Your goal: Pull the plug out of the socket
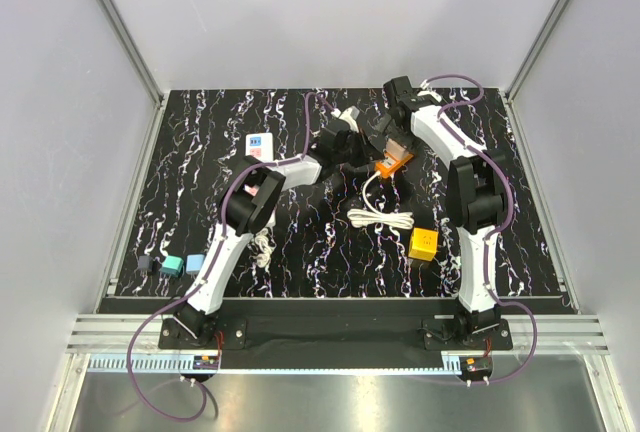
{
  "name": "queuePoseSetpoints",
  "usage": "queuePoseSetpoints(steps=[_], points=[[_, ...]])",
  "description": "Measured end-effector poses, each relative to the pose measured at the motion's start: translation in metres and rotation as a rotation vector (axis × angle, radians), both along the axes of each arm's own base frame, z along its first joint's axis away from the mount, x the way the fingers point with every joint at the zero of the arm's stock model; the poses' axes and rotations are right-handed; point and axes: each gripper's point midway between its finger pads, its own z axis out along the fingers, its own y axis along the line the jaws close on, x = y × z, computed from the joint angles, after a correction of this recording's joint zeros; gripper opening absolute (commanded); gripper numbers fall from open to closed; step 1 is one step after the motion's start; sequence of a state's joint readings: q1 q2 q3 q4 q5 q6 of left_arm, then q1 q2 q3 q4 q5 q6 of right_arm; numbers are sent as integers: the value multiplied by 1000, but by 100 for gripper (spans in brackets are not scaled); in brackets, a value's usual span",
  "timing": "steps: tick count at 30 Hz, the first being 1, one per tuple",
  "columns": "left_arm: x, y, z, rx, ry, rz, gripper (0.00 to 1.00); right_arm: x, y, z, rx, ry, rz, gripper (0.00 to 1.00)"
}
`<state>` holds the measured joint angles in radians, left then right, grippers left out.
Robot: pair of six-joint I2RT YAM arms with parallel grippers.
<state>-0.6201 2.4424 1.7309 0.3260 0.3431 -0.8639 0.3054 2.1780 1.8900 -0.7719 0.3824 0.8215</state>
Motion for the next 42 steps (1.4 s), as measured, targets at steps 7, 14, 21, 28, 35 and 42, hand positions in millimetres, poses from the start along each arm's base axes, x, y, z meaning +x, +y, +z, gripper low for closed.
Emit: queuePoseSetpoints(steps=[7, 14, 21, 28, 35, 42], points=[[-6, -9, 0, 12, 14, -18, 0, -1, 1, -1, 21, -1, -39, 79], [-9, -13, -2, 13, 18, -25, 0, -2, 0, -1, 19, 4, -42, 69], [-9, -13, -2, 12, 17, -24, 0, -4, -1, -2, 16, 9, -52, 68], [-9, -13, -2, 12, 17, -24, 0, -4, -2, -3, 16, 10, -58, 48], [-8, -13, -2, 14, 18, -19, 0, -4, -1, -3, 15, 15, -57, 0], [-7, -12, -3, 26, 33, -1, 0, -3, 1, -2, 13, 23, -30, 0]])
